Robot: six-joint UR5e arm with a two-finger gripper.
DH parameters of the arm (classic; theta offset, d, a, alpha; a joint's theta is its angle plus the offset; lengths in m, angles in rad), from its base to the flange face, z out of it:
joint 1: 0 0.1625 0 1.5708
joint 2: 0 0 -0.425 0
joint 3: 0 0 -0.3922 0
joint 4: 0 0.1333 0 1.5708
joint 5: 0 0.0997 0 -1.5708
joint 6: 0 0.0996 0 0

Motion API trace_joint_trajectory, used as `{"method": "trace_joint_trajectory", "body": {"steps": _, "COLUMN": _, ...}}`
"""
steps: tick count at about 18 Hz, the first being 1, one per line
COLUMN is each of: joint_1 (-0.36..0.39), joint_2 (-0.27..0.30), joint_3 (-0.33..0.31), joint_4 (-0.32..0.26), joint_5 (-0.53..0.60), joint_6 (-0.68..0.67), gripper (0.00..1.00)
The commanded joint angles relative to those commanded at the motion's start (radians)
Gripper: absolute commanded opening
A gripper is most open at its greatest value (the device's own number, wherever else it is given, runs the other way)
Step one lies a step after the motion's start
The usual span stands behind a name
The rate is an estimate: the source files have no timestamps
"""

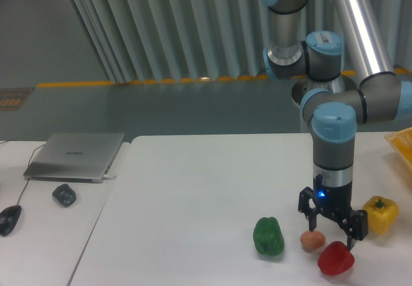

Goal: Place the red peppers in a basket
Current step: 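Lower the open gripper over the red bell pepper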

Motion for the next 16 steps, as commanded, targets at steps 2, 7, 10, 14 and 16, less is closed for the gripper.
{"method": "trace_joint_trajectory", "body": {"steps": 2, "joint_1": 0.002, "joint_2": -0.009, "joint_3": 0.000, "joint_4": 0.000, "joint_5": 0.009, "joint_6": 0.063, "gripper": 1.00}}
{"method": "trace_joint_trajectory", "body": {"steps": 7, "joint_1": 0.003, "joint_2": -0.022, "joint_3": 0.008, "joint_4": 0.000, "joint_5": 0.020, "joint_6": 0.157, "gripper": 1.00}}
{"method": "trace_joint_trajectory", "body": {"steps": 10, "joint_1": 0.006, "joint_2": -0.023, "joint_3": 0.008, "joint_4": 0.000, "joint_5": 0.040, "joint_6": 0.187, "gripper": 1.00}}
{"method": "trace_joint_trajectory", "body": {"steps": 14, "joint_1": 0.009, "joint_2": -0.028, "joint_3": 0.009, "joint_4": 0.002, "joint_5": 0.041, "joint_6": 0.184, "gripper": 1.00}}
{"method": "trace_joint_trajectory", "body": {"steps": 16, "joint_1": 0.009, "joint_2": -0.029, "joint_3": 0.009, "joint_4": 0.002, "joint_5": 0.041, "joint_6": 0.180, "gripper": 1.00}}
